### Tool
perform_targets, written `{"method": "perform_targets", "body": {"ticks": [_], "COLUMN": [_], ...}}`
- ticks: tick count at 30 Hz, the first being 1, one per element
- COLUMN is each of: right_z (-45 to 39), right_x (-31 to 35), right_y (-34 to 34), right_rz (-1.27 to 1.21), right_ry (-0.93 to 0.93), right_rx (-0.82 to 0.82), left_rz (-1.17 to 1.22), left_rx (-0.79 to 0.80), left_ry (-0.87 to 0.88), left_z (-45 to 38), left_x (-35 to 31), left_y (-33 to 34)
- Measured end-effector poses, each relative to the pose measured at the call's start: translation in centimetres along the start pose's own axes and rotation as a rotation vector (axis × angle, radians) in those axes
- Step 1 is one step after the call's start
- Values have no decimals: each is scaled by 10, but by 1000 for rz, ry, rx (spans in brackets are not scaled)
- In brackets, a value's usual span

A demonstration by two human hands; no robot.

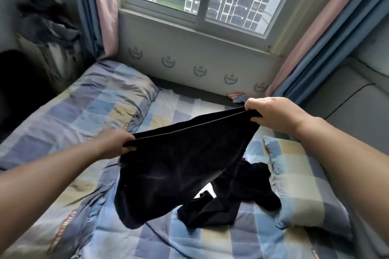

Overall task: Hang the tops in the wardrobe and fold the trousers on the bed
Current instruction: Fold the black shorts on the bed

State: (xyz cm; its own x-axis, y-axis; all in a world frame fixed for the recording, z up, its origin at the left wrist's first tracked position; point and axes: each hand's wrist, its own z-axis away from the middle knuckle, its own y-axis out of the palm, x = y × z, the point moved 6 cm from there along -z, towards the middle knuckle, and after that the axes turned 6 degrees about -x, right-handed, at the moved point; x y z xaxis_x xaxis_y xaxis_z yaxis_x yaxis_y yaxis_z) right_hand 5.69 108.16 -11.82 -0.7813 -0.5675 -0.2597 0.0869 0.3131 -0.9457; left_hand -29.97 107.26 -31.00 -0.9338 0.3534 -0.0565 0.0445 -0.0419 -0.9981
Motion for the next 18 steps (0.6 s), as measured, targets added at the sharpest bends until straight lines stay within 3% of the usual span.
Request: {"method": "perform_targets", "body": {"ticks": [4,8,10,13,18], "right_z": [4,11,17,25,40], "right_x": [1,-12,-18,-22,-24], "right_y": [25,33,35,44,64], "right_rz": [115,136,147,195,115], "right_ry": [-22,73,106,122,223], "right_rx": [113,104,98,114,296], "left_rz": [-13,27,-68,-290,-156], "left_rx": [-156,-237,-174,64,130], "left_ry": [-169,-160,-161,-198,-291], "left_z": [3,3,-2,-12,-15], "left_x": [33,34,31,22,17], "left_y": [-32,-52,-56,-58,-77]}}
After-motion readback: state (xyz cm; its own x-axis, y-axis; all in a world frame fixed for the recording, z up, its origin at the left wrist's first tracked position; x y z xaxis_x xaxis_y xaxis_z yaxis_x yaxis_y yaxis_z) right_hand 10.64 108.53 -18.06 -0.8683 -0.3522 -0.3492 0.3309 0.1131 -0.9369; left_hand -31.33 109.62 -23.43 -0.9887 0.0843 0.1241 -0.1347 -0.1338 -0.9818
